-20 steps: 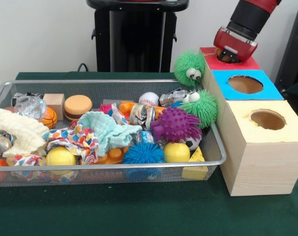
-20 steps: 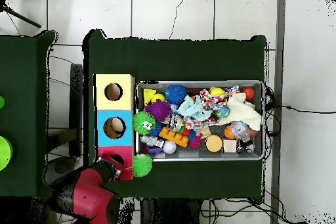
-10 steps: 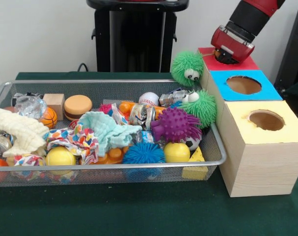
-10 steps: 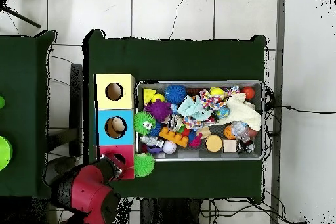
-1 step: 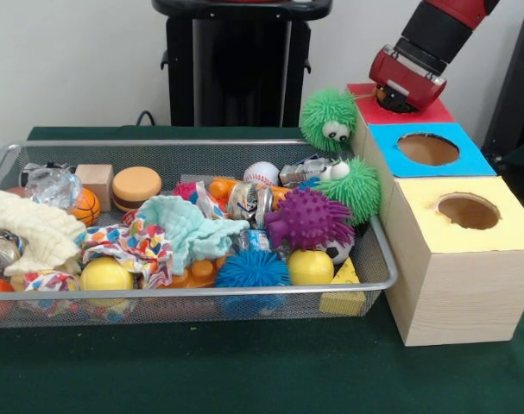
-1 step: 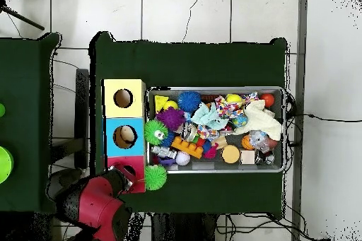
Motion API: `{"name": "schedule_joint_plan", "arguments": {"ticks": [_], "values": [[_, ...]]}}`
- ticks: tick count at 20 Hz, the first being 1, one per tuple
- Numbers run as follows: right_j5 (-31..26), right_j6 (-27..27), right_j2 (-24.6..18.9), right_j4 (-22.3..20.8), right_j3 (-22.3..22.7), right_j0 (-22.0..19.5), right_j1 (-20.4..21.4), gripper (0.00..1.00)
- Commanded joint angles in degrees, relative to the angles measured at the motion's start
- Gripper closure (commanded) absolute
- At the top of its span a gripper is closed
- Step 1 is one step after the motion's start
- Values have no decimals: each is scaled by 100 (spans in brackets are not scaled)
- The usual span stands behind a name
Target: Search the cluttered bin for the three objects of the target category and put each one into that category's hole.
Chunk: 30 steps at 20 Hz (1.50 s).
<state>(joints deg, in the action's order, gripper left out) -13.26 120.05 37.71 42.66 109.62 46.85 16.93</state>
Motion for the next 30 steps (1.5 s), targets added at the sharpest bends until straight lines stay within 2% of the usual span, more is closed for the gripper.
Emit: {"name": "schedule_joint_plan", "arguments": {"ticks": [1,6,11,21,30], "values": [[-610,796,-475,-450,511,-432,-23,100],[-1715,454,258,-1076,458,-315,687,100],[-2302,320,481,-1552,262,-439,1112,100],[-2277,406,192,-2053,235,-822,1524,100],[-1761,647,-139,-2230,295,-1010,1488,100]]}}
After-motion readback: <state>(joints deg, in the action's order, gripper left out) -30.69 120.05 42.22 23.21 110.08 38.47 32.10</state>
